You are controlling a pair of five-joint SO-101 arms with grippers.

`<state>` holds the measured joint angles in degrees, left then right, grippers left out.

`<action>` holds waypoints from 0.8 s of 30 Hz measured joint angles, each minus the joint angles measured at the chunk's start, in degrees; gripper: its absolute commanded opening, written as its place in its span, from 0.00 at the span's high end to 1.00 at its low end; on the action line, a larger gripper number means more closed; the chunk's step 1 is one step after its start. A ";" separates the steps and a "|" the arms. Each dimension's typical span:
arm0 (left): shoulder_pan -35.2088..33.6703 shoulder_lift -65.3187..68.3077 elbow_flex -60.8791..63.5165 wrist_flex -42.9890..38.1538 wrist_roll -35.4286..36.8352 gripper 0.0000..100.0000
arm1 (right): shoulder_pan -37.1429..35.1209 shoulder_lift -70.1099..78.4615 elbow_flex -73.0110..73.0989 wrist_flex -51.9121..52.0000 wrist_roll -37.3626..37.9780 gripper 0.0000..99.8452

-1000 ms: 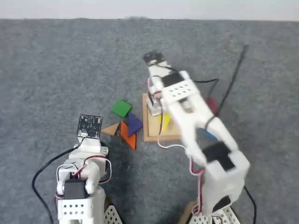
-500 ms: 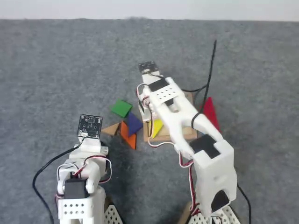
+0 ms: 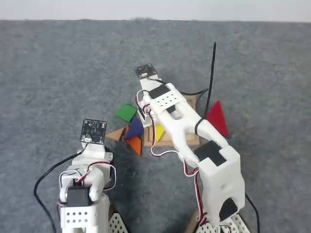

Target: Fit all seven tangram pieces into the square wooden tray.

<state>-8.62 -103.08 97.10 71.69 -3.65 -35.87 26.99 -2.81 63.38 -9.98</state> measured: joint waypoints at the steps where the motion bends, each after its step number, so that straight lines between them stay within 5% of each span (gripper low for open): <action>1: 0.00 0.00 0.00 0.00 0.00 0.95 | 0.00 0.00 0.00 -0.26 0.53 0.74; 24: 0.00 0.00 0.00 0.00 0.00 0.95 | -0.35 -17.49 14.51 -11.16 6.15 0.69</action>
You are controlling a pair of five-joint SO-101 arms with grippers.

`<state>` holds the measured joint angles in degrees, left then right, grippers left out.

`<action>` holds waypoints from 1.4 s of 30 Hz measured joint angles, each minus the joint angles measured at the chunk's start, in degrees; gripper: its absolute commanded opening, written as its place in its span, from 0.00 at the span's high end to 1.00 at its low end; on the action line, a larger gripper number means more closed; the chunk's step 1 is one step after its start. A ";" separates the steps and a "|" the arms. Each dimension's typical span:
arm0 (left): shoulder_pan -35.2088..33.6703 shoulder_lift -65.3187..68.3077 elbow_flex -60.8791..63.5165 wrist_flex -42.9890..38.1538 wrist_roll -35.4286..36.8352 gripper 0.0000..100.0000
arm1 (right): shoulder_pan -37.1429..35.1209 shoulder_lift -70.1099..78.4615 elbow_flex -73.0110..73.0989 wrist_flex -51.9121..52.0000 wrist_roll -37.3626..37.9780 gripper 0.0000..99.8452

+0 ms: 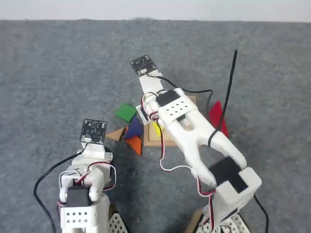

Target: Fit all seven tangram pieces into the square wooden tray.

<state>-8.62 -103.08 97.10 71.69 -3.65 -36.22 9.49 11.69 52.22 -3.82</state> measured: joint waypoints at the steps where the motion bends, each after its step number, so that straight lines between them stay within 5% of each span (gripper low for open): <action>1: 0.00 0.00 0.00 0.00 0.00 0.95 | 0.00 -0.26 0.18 -0.18 0.18 0.69; 5: 0.00 0.00 0.00 0.00 0.00 0.95 | 0.00 -0.35 0.18 -0.26 0.18 0.75; 10: 0.00 0.00 0.00 0.00 0.00 0.95 | 2.37 -5.10 4.13 -1.32 0.35 1.00; 20: 0.00 0.00 0.00 0.00 0.00 0.95 | 7.38 -10.81 15.82 -14.15 0.53 0.99; 31: 0.00 0.00 0.00 0.00 0.00 0.95 | 9.58 5.89 3.69 -9.41 0.88 0.99; 42: 0.00 0.00 0.00 0.00 0.00 0.95 | 8.62 6.07 4.75 -7.12 0.88 0.99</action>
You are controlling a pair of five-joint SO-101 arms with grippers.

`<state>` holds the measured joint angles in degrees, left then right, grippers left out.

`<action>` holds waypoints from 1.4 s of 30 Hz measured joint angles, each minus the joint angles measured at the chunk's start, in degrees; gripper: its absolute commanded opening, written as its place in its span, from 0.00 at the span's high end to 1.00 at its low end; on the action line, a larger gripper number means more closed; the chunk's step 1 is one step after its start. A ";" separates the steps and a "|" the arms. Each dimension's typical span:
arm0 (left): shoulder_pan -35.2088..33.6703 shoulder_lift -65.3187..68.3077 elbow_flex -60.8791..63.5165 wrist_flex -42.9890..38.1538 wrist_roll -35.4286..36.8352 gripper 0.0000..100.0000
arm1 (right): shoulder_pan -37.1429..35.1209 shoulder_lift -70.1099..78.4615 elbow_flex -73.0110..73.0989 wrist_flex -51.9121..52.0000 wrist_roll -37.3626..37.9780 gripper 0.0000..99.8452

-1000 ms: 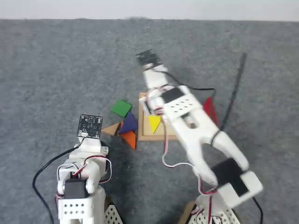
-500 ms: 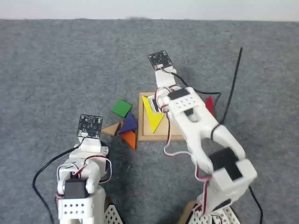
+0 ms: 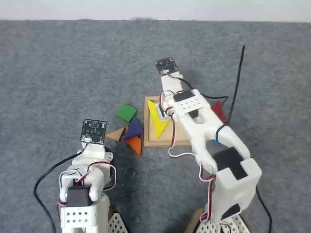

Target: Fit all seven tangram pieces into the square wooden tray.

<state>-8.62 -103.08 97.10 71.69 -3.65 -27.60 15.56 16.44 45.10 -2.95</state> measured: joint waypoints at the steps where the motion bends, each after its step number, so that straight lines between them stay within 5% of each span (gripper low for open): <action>1: 0.00 0.00 0.00 0.00 0.00 0.95 | -0.70 0.00 0.26 0.00 0.00 0.99; 42: 0.00 0.00 0.00 0.00 0.00 0.95 | -5.45 -8.00 4.84 2.90 4.13 0.99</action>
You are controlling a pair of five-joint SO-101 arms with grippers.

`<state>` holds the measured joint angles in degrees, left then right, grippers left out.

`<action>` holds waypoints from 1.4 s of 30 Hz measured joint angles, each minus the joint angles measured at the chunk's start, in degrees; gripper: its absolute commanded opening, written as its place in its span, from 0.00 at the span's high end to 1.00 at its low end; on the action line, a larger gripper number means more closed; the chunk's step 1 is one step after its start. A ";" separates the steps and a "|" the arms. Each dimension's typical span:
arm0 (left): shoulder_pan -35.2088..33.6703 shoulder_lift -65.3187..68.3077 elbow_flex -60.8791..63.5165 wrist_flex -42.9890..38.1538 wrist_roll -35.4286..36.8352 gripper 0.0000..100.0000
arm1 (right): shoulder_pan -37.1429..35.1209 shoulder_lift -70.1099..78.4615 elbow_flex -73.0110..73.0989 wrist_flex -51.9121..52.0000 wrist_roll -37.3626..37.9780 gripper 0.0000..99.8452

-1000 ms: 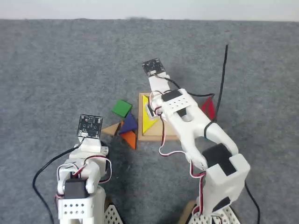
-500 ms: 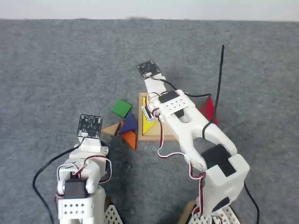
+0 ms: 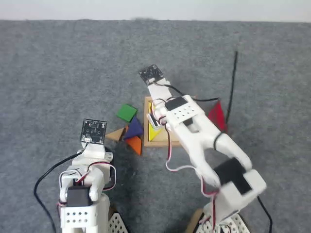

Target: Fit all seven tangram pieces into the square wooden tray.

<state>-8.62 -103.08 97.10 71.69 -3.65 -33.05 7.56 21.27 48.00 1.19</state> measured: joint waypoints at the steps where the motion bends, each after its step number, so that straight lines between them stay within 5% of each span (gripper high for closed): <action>1: 0.00 0.00 0.00 0.00 0.00 0.95 | 0.00 -1.85 0.62 0.00 0.00 0.99; 11: 0.00 0.00 0.00 0.00 0.00 0.95 | 0.26 -21.54 13.54 0.53 2.81 0.99; 19: 0.00 0.00 0.00 0.00 0.00 0.95 | 7.91 -22.07 22.95 0.18 6.59 0.99; 42: 0.00 0.00 0.00 0.00 0.00 0.95 | 8.53 -22.24 31.30 -5.89 6.86 0.99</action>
<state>-8.62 -103.08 97.10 71.69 -3.65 -24.53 -14.68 52.57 42.11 8.04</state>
